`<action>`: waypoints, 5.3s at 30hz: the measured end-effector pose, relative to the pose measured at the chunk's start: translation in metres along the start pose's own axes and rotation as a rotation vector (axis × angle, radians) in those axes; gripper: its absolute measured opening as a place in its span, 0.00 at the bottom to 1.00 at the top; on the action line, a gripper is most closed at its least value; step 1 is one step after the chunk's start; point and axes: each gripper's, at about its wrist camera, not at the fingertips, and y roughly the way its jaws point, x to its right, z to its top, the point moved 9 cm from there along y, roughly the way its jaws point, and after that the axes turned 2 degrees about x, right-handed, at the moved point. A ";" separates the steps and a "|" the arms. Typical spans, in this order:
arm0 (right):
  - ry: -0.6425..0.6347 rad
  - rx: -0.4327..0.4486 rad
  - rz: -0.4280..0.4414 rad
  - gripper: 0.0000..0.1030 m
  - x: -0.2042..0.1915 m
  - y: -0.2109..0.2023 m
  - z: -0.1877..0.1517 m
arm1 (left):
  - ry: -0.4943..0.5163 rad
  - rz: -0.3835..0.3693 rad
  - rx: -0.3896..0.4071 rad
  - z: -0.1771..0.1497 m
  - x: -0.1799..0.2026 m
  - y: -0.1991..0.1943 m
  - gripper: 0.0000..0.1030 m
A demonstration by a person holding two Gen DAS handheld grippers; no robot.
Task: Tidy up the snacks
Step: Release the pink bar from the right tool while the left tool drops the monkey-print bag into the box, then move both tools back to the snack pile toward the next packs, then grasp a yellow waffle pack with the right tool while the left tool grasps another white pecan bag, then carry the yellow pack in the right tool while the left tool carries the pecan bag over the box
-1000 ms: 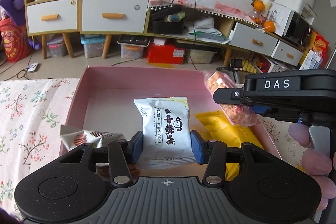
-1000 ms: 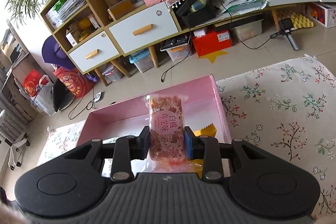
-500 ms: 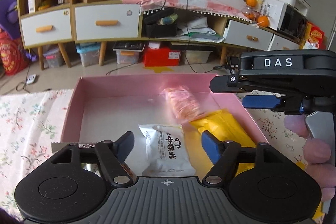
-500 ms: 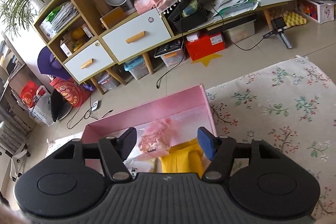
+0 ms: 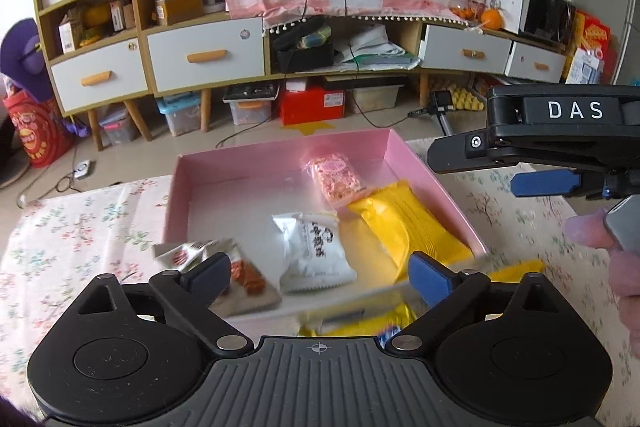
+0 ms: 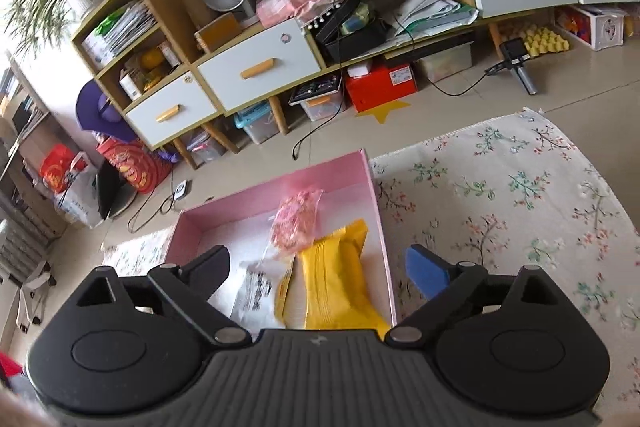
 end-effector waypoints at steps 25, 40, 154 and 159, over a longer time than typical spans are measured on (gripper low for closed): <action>-0.172 -0.095 -0.077 0.99 0.023 -0.051 -0.064 | -0.132 -0.049 -0.077 -0.082 -0.014 -0.085 0.96; -0.350 -0.118 -0.127 0.99 0.045 -0.039 -0.094 | -0.019 -0.163 -0.087 -0.122 -0.001 -0.091 0.96; -0.083 -0.079 -0.001 0.38 -0.037 -0.028 -0.053 | -0.405 -0.078 0.044 -0.024 -0.051 -0.069 0.39; -0.056 -0.068 0.017 0.38 -0.040 -0.023 -0.049 | -0.382 -0.071 0.057 -0.012 -0.052 -0.063 0.39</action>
